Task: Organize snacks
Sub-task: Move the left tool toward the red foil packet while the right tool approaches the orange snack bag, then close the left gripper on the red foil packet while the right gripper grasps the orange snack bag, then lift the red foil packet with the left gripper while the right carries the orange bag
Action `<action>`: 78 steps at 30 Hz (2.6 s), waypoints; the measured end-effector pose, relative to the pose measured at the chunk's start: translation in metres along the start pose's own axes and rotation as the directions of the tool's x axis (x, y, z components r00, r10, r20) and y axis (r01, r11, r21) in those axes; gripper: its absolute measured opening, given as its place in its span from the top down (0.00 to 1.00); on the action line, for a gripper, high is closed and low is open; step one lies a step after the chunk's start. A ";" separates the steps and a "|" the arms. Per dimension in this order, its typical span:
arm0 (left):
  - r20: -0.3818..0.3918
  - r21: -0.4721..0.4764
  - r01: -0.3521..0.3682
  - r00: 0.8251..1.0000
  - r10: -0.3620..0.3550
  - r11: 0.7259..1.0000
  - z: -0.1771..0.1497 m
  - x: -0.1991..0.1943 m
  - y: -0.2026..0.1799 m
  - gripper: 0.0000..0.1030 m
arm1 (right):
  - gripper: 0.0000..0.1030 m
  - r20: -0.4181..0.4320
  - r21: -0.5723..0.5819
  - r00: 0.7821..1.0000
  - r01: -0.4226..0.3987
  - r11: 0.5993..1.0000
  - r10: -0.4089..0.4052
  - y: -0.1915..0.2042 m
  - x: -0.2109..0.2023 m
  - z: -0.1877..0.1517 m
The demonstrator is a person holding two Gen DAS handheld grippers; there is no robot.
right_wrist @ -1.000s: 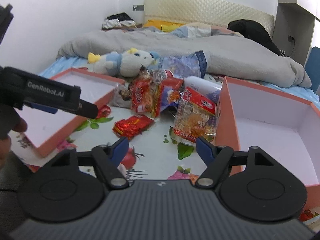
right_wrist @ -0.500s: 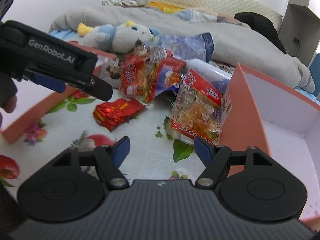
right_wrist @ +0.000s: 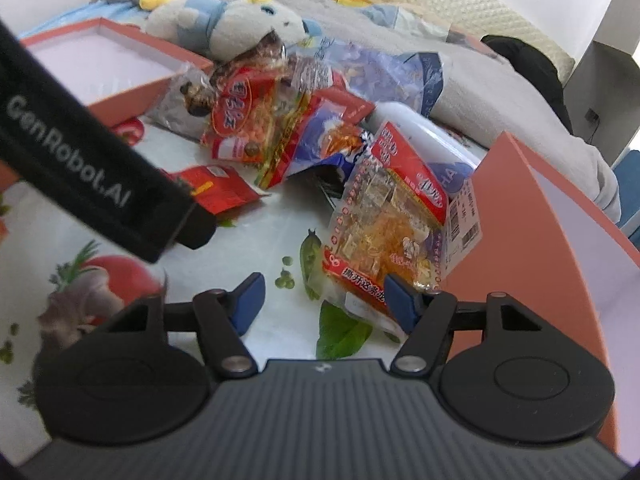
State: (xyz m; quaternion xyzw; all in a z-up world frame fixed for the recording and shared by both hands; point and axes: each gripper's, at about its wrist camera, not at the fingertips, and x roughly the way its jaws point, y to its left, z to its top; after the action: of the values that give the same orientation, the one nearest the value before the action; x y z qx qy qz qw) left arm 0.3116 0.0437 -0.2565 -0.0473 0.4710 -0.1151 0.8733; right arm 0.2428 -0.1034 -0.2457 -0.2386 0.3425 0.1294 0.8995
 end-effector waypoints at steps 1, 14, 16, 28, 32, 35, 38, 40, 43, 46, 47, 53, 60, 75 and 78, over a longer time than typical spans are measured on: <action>-0.002 0.003 -0.004 1.000 0.004 1.000 0.000 0.002 0.000 0.16 | 0.35 -0.001 -0.013 1.000 0.012 1.000 -0.012 0.000 0.001 0.001; 0.003 0.042 -0.030 1.000 0.030 0.999 -0.002 0.016 -0.005 0.39 | 0.65 0.008 -0.113 0.994 0.106 0.988 -0.105 0.005 0.019 0.008; 0.006 0.068 -0.055 0.999 0.054 0.996 -0.003 0.016 -0.008 0.45 | 0.70 0.015 -0.119 0.994 0.106 0.987 -0.105 0.006 0.016 0.008; 0.056 0.033 -0.061 0.997 0.059 0.998 -0.015 -0.011 -0.018 0.46 | 0.91 0.066 -0.088 0.996 0.072 0.994 -0.066 -0.005 -0.022 0.009; 0.082 -0.005 -0.077 0.994 0.077 0.997 -0.023 -0.029 -0.019 0.46 | 0.93 0.080 -0.054 0.996 0.035 0.998 -0.031 -0.013 -0.038 0.012; 0.094 -0.036 -0.095 0.991 0.098 0.995 -0.028 -0.042 -0.020 0.46 | 0.93 0.084 -0.016 0.996 0.002 1.000 -0.001 -0.019 -0.049 0.014; 0.105 -0.083 -0.086 0.990 0.095 0.993 -0.032 -0.059 -0.022 0.46 | 0.93 0.063 0.069 0.996 -0.065 0.996 0.061 -0.028 -0.060 0.014; 0.111 -0.103 -0.083 0.989 0.094 0.991 -0.033 -0.068 -0.025 0.46 | 0.93 0.058 0.110 0.994 -0.094 0.989 0.088 -0.032 -0.068 0.013; 0.125 -0.122 -0.071 0.988 0.086 0.990 -0.034 -0.081 -0.032 0.46 | 0.93 0.050 0.184 0.990 -0.142 0.973 0.135 -0.040 -0.080 0.010; 0.146 -0.131 -0.072 0.985 0.091 0.989 -0.037 -0.093 -0.041 0.46 | 0.93 0.044 0.251 0.985 -0.175 0.952 0.169 -0.048 -0.091 0.006; 0.148 -0.132 -0.073 0.985 0.093 0.988 -0.038 -0.096 -0.043 0.46 | 0.93 0.043 0.266 0.984 -0.181 0.947 0.176 -0.050 -0.094 0.005; 0.159 -0.155 -0.079 0.982 0.104 0.985 -0.048 -0.114 -0.056 0.46 | 0.93 0.046 0.311 0.979 -0.201 0.929 0.197 -0.060 -0.110 -0.003; 0.168 -0.170 -0.092 0.978 0.121 0.981 -0.055 -0.129 -0.072 0.46 | 0.93 0.075 0.358 0.967 -0.256 0.898 0.245 -0.068 -0.123 -0.009; 0.232 -0.171 -0.108 0.962 0.147 0.979 -0.011 -0.185 -0.101 0.46 | 0.94 0.201 0.412 0.952 -0.295 0.862 0.230 -0.110 -0.169 0.016; 0.247 -0.165 -0.106 0.958 0.145 0.981 -0.001 -0.195 -0.110 0.46 | 0.94 0.231 0.412 0.950 -0.290 0.864 0.209 -0.122 -0.179 0.023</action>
State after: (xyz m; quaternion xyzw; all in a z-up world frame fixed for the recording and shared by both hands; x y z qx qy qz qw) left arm 0.1903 -0.0152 -0.0775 -0.0976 0.3629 -0.0164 0.9266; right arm 0.1732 -0.2075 -0.0680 0.0305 0.3088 0.1848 0.9325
